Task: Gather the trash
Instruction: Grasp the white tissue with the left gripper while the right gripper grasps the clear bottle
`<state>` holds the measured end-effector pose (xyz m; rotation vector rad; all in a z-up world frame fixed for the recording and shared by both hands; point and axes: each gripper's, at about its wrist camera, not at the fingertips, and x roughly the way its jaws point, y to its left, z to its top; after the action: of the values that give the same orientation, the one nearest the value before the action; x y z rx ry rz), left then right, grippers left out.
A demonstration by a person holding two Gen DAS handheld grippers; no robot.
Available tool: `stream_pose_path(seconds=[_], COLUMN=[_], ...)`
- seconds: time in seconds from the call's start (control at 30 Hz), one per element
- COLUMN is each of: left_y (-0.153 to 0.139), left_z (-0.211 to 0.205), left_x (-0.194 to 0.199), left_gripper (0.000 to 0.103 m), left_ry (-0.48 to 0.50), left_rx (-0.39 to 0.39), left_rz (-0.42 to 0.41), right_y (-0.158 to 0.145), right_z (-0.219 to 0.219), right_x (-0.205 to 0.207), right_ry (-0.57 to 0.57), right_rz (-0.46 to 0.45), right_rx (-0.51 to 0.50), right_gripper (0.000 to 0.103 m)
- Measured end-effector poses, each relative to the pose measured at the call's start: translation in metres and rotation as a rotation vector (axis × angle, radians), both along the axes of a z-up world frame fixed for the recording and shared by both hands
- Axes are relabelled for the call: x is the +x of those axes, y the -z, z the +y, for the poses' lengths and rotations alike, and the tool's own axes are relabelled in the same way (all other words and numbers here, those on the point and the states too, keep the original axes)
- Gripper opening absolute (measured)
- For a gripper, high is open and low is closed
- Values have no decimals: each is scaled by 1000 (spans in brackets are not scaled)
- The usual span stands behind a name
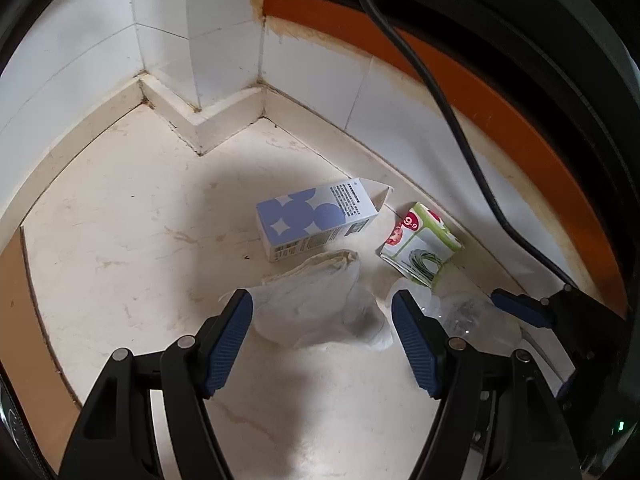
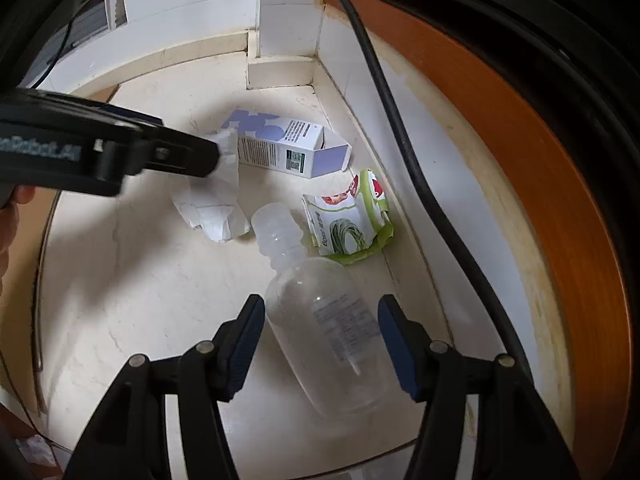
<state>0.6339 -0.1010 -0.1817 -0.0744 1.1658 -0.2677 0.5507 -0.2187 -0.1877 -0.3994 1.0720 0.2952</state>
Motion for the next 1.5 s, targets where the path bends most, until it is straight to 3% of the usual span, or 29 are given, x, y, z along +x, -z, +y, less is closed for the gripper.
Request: stream_pose_path(seconds=[0.2, 0.3, 0.33, 0.43, 0.53, 0.77, 0.9, 0.97, 1.4, 1.5], left_y=[14, 17, 16, 23, 25, 27, 26, 31, 58, 57], left_z=[-11, -8, -6, -2, 4, 11, 12, 13, -19, -24], left_x=[9, 10, 11, 13, 13, 16, 17, 22, 37, 34], left_gripper=[70, 63, 56, 20, 23, 52, 57, 64, 68, 62], left_ry=[-33, -63, -72, -74, -96, -109, -89, -78, 15, 5], left_rx=[34, 31, 23, 10, -20, -43, -58, -50, -10, -23], left_rz=[-15, -29, -31, 12, 20, 29, 26, 32, 27, 10], right_y=[19, 19, 19, 19, 19, 20, 20, 19, 15, 16], right_z=[3, -1, -4, -7, -8, -12, -13, -14, -26, -26], right_x=[5, 7, 9, 10, 9, 8, 8, 7, -1, -1], right_ry=[6, 20, 34, 54, 61, 94, 100, 101, 109, 108], right_rz=[22, 22, 26, 36, 48, 74, 75, 73, 62, 59], right_rx=[-50, -21, -1, 30, 42, 86, 98, 99, 142, 149], right_gripper=[62, 62, 62, 61, 61, 61, 61, 61, 61, 61])
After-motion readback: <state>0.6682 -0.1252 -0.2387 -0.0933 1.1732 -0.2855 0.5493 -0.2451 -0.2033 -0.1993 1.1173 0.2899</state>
